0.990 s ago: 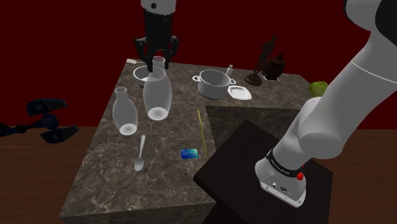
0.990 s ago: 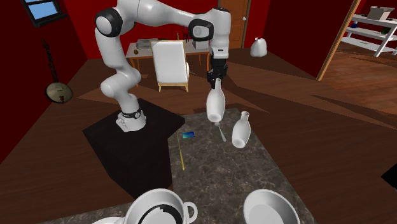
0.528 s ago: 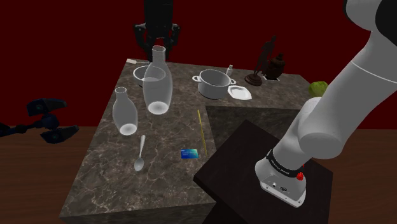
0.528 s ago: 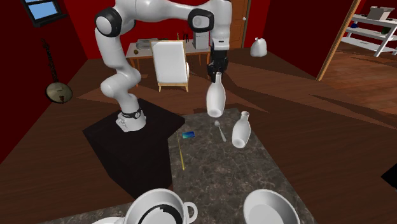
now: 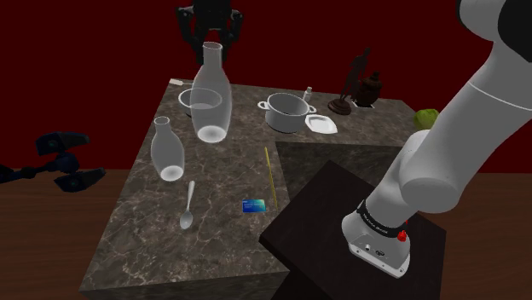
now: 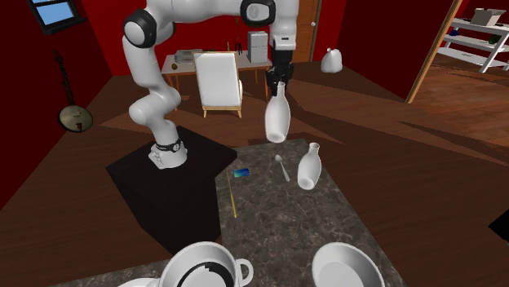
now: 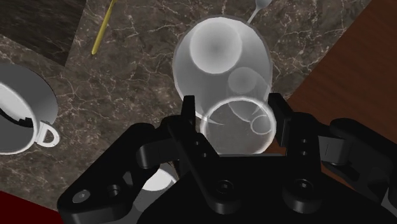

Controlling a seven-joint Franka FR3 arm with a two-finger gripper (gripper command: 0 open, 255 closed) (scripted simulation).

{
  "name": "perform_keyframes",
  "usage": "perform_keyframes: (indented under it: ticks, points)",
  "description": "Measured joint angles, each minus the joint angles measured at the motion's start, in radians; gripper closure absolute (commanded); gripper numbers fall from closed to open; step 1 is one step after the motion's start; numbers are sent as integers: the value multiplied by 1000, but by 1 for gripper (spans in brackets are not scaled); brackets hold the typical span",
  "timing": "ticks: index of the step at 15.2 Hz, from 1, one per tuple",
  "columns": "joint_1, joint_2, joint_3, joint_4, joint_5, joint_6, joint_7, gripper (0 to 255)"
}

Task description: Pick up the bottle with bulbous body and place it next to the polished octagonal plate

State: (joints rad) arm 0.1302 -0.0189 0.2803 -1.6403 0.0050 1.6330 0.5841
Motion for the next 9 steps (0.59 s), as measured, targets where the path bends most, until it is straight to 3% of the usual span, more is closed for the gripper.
perform_keyframes:
  ticks: [9]
  points:
    - [4, 36, 4, 171, -10, -136, 8, 255]
